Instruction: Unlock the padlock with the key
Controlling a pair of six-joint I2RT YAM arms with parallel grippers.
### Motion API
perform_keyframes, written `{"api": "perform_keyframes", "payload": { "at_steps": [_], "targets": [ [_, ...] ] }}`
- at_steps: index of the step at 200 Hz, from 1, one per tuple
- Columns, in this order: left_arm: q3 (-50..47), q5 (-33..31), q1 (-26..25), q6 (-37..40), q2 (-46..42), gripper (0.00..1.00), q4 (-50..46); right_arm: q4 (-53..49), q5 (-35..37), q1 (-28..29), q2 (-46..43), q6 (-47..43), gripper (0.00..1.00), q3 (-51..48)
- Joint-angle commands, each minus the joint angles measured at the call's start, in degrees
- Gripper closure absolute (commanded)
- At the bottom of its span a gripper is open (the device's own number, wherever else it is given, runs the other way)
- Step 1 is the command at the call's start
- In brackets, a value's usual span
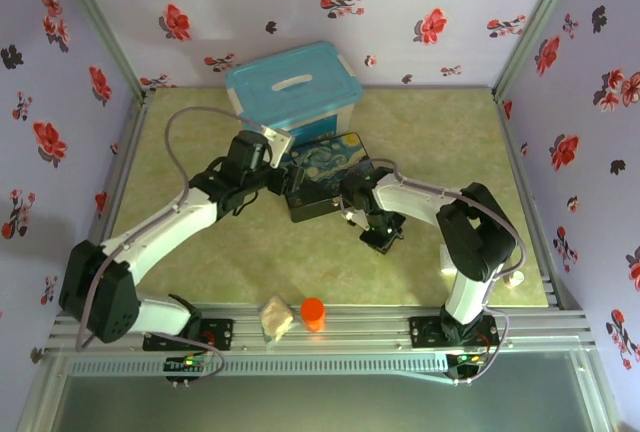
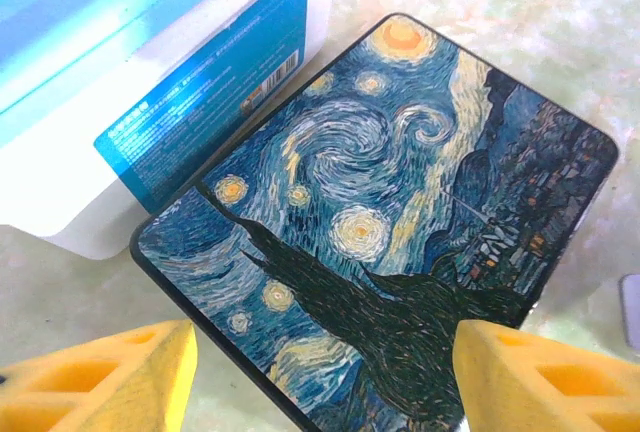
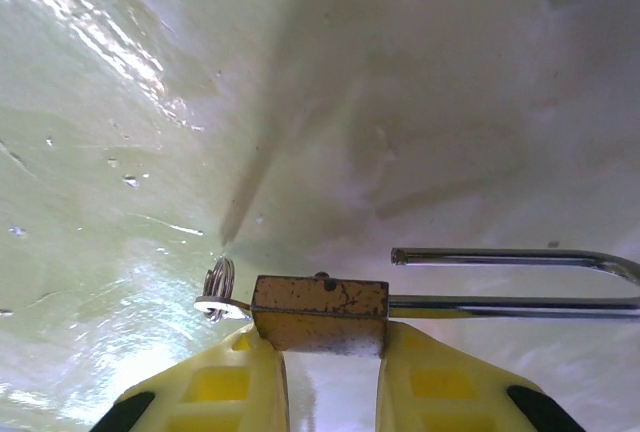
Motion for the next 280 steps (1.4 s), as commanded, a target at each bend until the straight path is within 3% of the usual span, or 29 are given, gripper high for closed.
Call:
{"api": "perform_keyframes", "payload": {
  "at_steps": [1,22,54,82,87,103,109,124,162,184,199,214,238,280],
  "targets": [
    [-2.7,1.3,0.3,-1.9,-3.1,0.31,1.0,0.5,2.2,-1.0,-1.0,-8.2,0.78,-2.7],
    [-4.7,1.8,0.3,-2.6,-4.7,0.31,1.9,3.3,3.1,-3.4,-1.1,-9.8,0.76,-5.1],
    [-6.7,2.3,0.3,-3.7,-5.4,0.31,3.7,5.7,4.2,-3.9,-0.2,-11.9,0.64,-6.1],
    [-6.8,3.0,0.3,-3.9,-5.2,0.31,3.8,6.1,3.7,-3.9,-3.7,-12.3,0.45,-6.1],
    [-6.9,3.1,0.3,-4.0,-5.2,0.31,3.9,5.3,2.0,-3.9,-4.4,-12.1,0.35,-5.9],
    [-7.1,3.1,0.3,-4.2,-5.6,0.31,4.0,3.7,-0.5,-3.9,-7.0,-11.0,0.28,-5.7],
    [-7.2,3.3,0.3,-4.4,-5.9,0.31,4.1,4.2,-0.3,-3.9,-8.5,-10.5,0.13,-6.0],
    [-7.8,3.5,0.3,-4.8,-6.5,0.31,4.5,6.3,1.7,-3.9,-12.8,-9.0,0.06,-7.1],
    [-8.8,3.5,0.3,-7.4,-7.2,0.28,4.9,13.9,2.9,-3.4,-26.7,-0.5,0.01,-9.0],
    [-8.8,2.8,0.3,-13.1,-7.9,0.26,3.0,18.9,6.5,-3.6,-31.5,18.6,0.0,-9.5],
    [-10.1,2.6,0.3,-17.4,-9.2,0.25,2.6,16.5,9.0,-4.9,-30.6,34.3,0.01,-9.0],
    [-12.0,2.2,0.3,-20.2,-11.2,0.24,2.7,13.8,7.9,-5.1,-28.5,41.5,0.01,-10.0],
    [-14.6,1.4,0.3,-22.3,-13.9,0.23,1.7,16.3,7.1,-4.7,-26.5,48.1,0.01,-16.1],
    [-18.6,1.6,0.3,-23.0,-16.0,0.23,1.4,23.5,10.9,-4.7,-26.1,53.3,0.13,-23.4]
  ]
}}
